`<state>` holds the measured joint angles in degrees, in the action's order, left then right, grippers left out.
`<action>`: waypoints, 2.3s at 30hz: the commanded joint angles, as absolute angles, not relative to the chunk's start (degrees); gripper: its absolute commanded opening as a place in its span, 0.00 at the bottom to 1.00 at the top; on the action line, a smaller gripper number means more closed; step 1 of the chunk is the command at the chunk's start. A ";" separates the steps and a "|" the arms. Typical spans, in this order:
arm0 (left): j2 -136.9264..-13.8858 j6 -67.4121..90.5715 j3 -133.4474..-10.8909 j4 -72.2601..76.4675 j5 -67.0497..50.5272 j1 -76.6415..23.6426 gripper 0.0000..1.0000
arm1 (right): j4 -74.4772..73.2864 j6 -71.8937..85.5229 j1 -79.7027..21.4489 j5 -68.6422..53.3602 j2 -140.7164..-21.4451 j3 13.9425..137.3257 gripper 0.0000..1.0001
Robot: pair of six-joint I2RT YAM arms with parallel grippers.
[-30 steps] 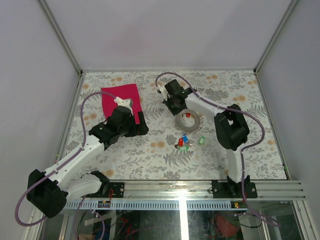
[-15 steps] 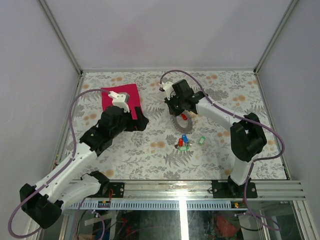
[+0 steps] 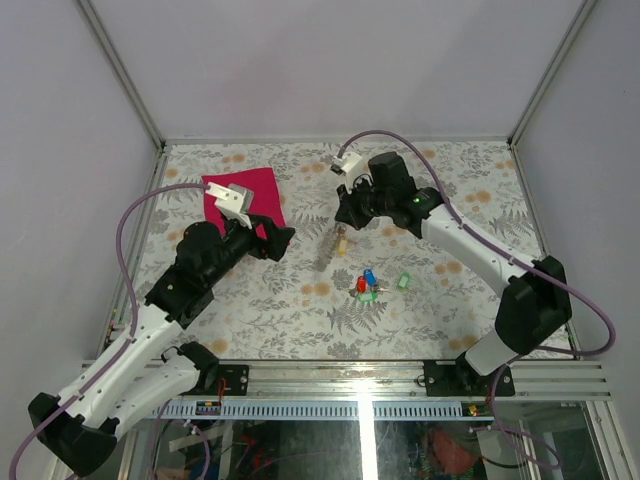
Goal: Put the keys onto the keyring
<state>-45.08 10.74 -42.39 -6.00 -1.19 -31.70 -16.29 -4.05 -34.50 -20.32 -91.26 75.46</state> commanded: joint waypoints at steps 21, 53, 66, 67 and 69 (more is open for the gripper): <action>-44.19 6.19 -54.30 -6.79 -18.37 -31.20 0.74 | -5.42 4.35 -33.71 -43.61 -72.09 74.03 0.00; -48.82 7.34 -59.61 4.75 -43.19 -31.20 0.40 | 10.72 19.51 -33.73 -61.25 -66.09 72.16 0.00; -51.44 9.71 -60.57 7.48 -47.86 -31.29 0.31 | 12.40 20.94 -33.71 -62.63 -66.05 72.16 0.00; -51.62 9.79 -60.64 7.66 -48.02 -31.29 0.30 | 12.66 21.12 -33.67 -62.71 -66.09 72.22 0.00; -51.91 10.04 -60.64 8.08 -48.37 -31.37 0.29 | 13.02 21.42 -33.66 -62.82 -66.18 72.18 0.00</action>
